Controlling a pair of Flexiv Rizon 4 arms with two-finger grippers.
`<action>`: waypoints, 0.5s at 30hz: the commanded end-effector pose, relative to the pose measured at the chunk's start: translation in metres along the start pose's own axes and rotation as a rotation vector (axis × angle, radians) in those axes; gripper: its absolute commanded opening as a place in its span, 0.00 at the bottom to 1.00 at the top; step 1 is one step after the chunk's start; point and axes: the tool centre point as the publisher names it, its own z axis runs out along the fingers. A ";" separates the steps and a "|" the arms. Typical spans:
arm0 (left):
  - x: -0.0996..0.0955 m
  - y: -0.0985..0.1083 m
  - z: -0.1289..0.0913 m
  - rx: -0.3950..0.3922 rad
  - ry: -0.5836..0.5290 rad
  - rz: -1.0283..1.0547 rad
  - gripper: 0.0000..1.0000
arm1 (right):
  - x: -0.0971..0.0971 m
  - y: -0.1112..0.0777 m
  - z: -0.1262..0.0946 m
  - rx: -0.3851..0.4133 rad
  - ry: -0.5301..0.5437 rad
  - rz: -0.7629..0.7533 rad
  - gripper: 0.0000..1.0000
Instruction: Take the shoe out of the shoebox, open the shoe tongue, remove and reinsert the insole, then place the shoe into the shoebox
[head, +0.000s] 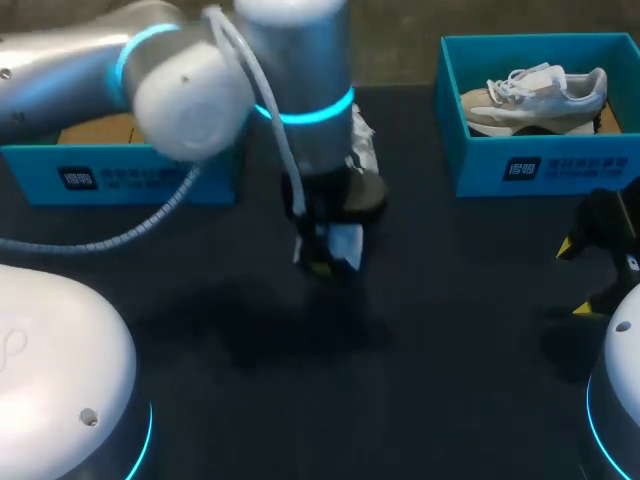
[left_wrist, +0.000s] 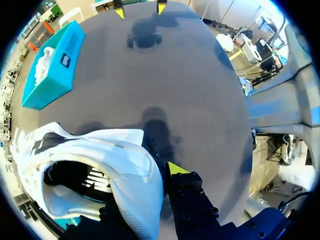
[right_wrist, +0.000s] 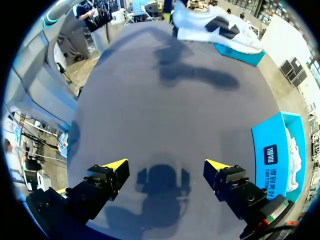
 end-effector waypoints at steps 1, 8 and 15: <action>-0.006 0.058 -0.064 0.056 -0.008 0.003 0.00 | 0.001 0.000 0.000 0.003 -0.001 0.000 1.00; -0.027 0.104 -0.094 0.034 0.021 0.019 0.00 | 0.001 0.000 0.000 0.003 -0.001 0.000 1.00; -0.046 0.149 -0.118 0.030 0.025 0.006 0.00 | 0.001 0.000 0.000 0.003 -0.001 0.000 1.00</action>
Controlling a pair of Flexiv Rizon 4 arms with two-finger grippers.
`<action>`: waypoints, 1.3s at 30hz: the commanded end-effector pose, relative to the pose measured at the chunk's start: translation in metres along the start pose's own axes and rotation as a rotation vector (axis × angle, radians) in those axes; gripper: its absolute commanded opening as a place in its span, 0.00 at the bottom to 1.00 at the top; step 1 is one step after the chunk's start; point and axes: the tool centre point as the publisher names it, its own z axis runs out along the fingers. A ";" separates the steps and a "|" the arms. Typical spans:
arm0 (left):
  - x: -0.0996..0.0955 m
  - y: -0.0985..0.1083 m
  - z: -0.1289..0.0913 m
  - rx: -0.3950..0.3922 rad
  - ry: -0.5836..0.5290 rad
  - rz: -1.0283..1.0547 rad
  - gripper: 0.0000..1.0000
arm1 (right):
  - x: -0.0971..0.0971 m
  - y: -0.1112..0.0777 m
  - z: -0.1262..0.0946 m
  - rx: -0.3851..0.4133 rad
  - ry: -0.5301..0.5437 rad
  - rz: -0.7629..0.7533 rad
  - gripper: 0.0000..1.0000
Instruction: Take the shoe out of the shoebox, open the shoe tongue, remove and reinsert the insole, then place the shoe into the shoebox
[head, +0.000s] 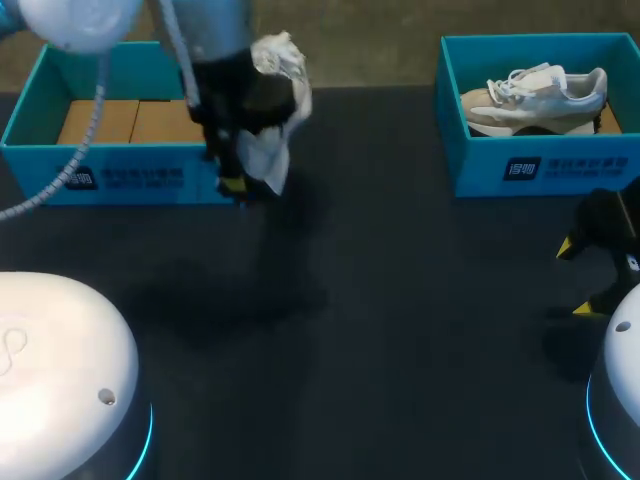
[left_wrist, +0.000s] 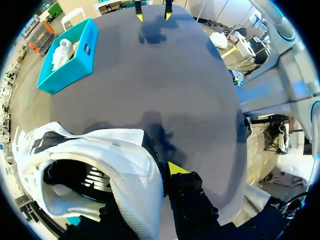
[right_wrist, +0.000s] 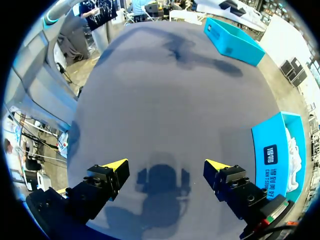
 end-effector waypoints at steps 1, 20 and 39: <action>-0.007 0.051 -0.031 0.038 0.005 -0.009 0.00 | 0.001 0.000 0.000 0.003 -0.001 0.000 1.00; -0.026 0.088 -0.053 0.030 0.008 -0.082 0.00 | 0.001 0.000 0.000 0.003 -0.001 0.000 1.00; -0.053 0.152 -0.079 -0.028 -0.043 -0.070 0.00 | 0.001 0.000 0.000 0.003 -0.001 0.000 1.00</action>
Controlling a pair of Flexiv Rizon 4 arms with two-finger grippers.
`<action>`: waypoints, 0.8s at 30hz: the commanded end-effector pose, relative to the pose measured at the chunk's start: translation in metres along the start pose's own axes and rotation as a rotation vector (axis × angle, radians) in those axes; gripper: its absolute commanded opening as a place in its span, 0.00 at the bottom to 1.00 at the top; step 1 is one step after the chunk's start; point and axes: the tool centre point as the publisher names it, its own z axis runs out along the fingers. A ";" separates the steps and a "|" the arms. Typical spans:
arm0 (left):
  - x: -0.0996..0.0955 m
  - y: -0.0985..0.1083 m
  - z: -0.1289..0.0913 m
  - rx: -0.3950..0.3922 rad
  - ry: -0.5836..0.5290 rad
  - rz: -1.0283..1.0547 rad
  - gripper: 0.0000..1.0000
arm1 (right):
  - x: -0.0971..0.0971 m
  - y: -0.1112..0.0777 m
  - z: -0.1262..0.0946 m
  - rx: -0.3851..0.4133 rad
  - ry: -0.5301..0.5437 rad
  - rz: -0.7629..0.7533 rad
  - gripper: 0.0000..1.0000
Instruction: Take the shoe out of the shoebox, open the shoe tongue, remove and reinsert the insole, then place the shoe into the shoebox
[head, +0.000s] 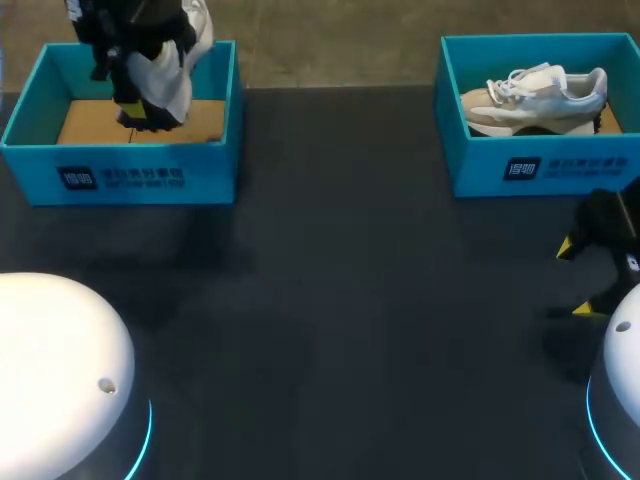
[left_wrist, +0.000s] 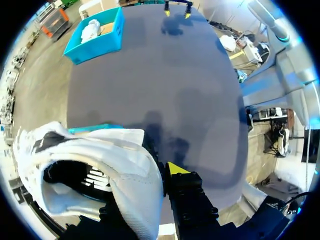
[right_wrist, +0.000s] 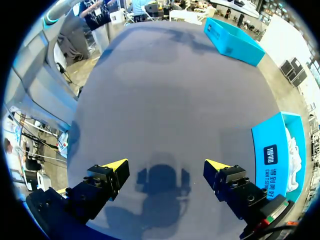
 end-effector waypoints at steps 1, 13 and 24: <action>-0.011 0.025 -0.014 0.004 0.005 0.037 0.00 | 0.001 0.000 0.000 0.003 -0.001 0.000 1.00; -0.042 0.081 -0.028 -0.013 -0.037 -0.005 0.00 | 0.001 0.000 0.000 0.003 -0.001 0.000 1.00; -0.057 0.103 -0.022 -0.037 -0.024 -0.067 0.00 | 0.001 0.000 0.000 0.003 -0.001 0.000 1.00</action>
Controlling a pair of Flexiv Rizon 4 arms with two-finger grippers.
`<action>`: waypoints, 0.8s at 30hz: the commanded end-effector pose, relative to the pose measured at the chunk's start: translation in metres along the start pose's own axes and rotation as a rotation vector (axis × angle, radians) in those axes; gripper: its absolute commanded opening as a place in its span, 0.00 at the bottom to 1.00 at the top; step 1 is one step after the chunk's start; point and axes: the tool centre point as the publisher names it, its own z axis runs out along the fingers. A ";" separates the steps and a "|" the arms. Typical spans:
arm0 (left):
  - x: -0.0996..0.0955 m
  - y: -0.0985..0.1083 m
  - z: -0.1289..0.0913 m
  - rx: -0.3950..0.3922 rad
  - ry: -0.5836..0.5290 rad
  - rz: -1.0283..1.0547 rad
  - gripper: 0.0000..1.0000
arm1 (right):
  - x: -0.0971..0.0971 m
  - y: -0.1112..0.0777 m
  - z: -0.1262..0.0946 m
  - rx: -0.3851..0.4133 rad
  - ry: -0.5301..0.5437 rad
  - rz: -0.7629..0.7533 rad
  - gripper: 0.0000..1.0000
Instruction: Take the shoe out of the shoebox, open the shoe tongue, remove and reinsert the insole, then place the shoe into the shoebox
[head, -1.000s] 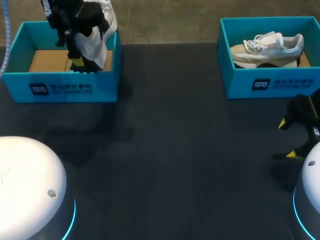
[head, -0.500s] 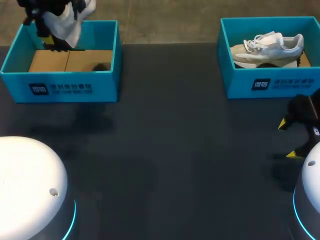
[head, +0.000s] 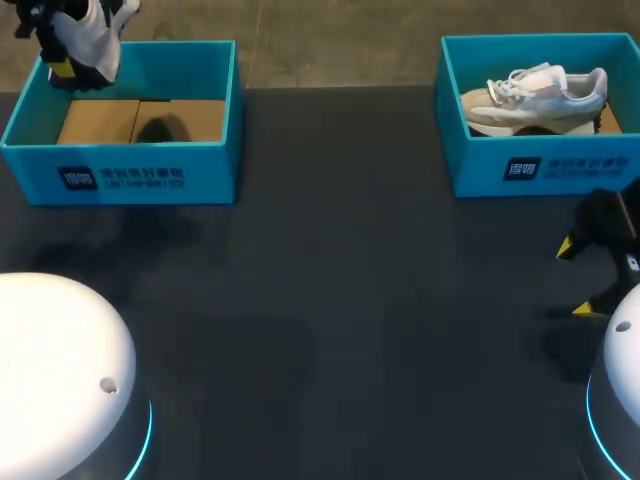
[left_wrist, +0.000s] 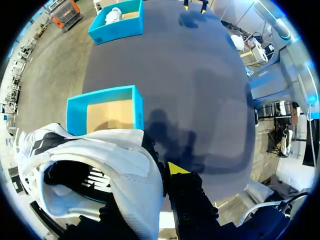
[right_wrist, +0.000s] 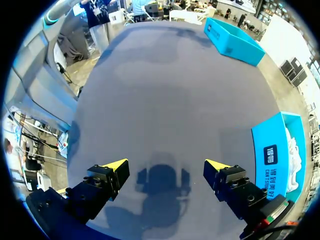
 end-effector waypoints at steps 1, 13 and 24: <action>-0.009 0.002 -0.002 -0.014 0.000 -0.001 0.00 | 0.001 0.000 0.000 0.003 -0.001 0.000 1.00; -0.039 0.030 -0.005 0.030 0.014 0.062 0.00 | 0.001 0.000 0.000 0.003 -0.001 0.000 1.00; -0.071 0.067 0.028 0.082 0.060 0.204 0.00 | 0.001 0.000 0.000 0.003 -0.001 0.000 1.00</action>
